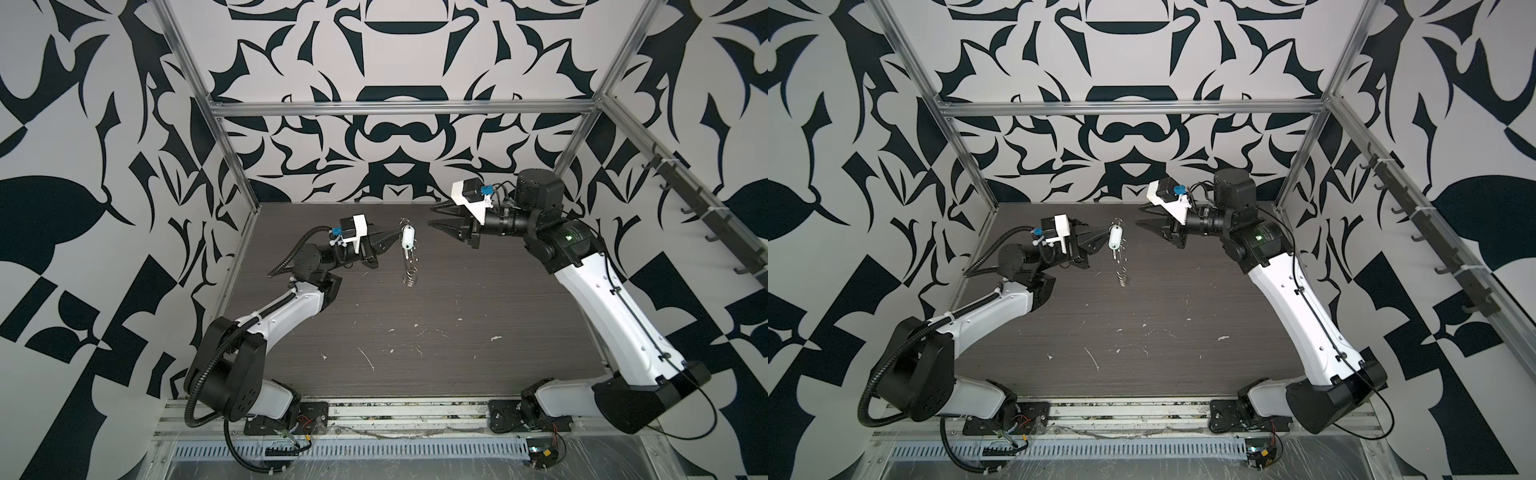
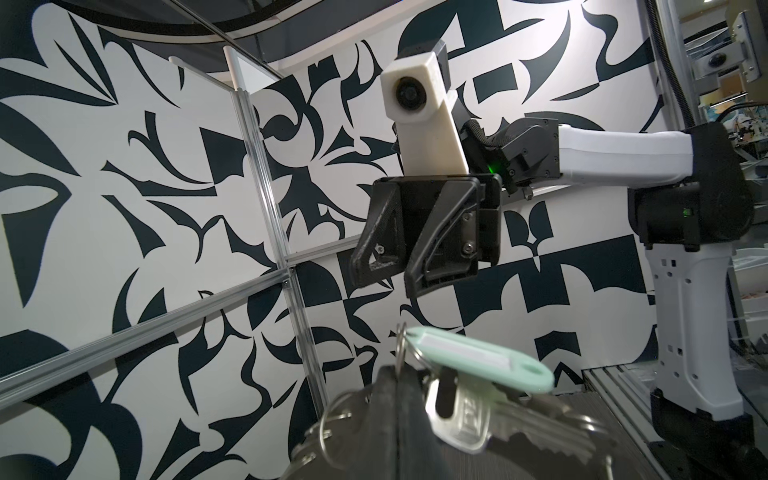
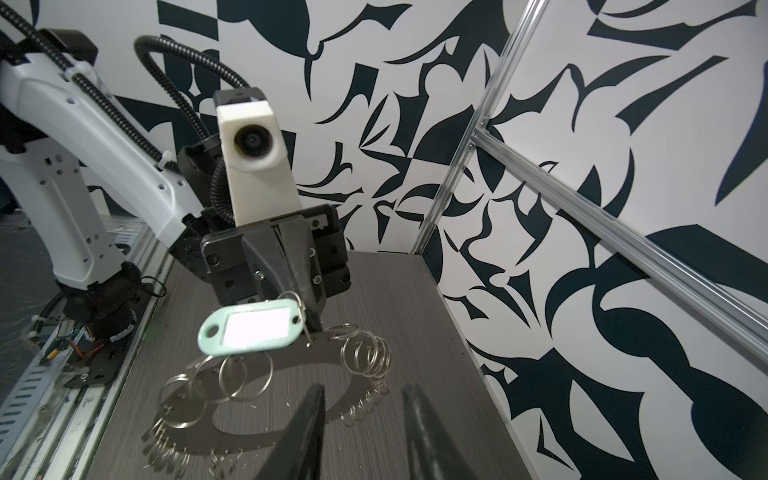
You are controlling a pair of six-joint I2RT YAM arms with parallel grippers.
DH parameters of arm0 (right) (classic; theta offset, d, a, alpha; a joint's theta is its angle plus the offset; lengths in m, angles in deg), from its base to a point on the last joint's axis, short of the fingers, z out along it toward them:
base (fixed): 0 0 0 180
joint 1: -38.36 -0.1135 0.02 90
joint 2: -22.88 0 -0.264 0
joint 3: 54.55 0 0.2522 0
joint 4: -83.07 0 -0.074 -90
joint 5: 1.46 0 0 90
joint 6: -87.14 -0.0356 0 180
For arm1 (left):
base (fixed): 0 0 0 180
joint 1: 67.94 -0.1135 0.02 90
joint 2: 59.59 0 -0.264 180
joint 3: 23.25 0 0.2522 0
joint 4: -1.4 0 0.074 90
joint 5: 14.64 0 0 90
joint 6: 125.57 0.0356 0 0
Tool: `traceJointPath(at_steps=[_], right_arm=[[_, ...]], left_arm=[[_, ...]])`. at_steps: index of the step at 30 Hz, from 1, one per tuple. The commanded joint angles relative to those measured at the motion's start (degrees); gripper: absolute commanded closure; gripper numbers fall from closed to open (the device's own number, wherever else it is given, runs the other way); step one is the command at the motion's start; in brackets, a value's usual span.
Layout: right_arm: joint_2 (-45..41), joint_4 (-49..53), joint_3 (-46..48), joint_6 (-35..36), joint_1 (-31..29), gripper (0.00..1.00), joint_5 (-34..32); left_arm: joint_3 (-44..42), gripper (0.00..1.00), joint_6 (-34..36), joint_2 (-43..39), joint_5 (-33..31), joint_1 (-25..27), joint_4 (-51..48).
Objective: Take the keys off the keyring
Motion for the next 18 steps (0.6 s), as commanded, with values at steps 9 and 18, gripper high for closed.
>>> traceJointPath(at_steps=[9,18], right_arm=[[0.19,1.81,-0.48,3.73,-3.53,0.68,4.07],[1.35,5.07,-2.28,6.7,-4.66,0.71,2.02]], left_arm=[[-0.77,1.0,-1.5,-1.98,0.86,0.08,3.84],[-0.91,1.0,-1.42,-2.27,1.14,0.16,3.89]])
